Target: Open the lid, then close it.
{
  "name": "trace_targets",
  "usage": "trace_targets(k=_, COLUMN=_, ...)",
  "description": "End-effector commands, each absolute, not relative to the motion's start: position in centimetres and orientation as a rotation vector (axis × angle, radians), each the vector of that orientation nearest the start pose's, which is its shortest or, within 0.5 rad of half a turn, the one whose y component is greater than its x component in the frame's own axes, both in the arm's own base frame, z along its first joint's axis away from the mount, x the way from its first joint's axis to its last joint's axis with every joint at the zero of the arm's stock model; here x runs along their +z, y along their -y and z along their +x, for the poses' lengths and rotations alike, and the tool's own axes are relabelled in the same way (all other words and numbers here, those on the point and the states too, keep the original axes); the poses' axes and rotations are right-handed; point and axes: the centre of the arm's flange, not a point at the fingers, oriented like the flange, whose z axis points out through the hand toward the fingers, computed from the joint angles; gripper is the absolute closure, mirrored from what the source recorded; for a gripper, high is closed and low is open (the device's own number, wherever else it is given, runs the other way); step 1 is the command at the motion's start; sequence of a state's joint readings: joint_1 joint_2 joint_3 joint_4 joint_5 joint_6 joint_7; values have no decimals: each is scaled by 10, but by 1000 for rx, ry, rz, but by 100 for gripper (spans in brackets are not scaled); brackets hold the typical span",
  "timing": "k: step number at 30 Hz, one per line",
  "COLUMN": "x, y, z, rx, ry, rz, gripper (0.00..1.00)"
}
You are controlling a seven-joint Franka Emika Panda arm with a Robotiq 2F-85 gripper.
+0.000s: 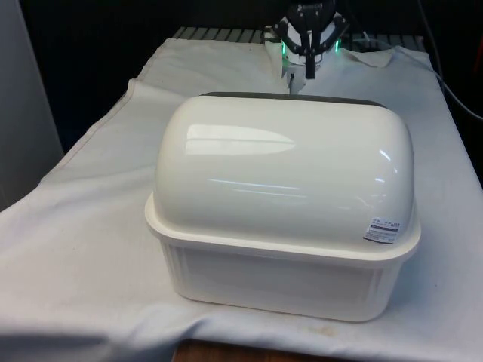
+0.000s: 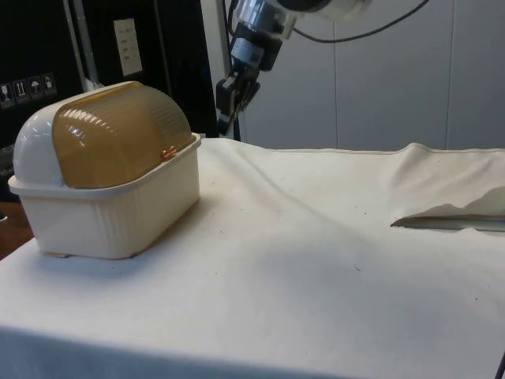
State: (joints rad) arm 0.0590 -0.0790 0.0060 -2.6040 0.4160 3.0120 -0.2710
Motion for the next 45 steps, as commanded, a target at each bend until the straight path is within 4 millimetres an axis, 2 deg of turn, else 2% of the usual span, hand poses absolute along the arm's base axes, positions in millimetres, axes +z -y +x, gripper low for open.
trace_targets(k=1, x=327, y=1, z=471, rx=-760, ry=-108, rz=-2954, gripper=100)
trace_targets(k=15, x=295, y=7, z=482, rx=-799, ry=-144, rz=-2987, gripper=100)
trace_targets(k=20, x=278, y=10, z=495, rx=-824, ry=-160, rz=-3000, gripper=100)
trace_targets(k=35, x=276, y=9, z=504, rx=-836, ry=-165, rz=-2997, gripper=100)
trace_targets(k=45, x=277, y=15, z=527, rx=-853, ry=-174, rz=-2992, gripper=100)
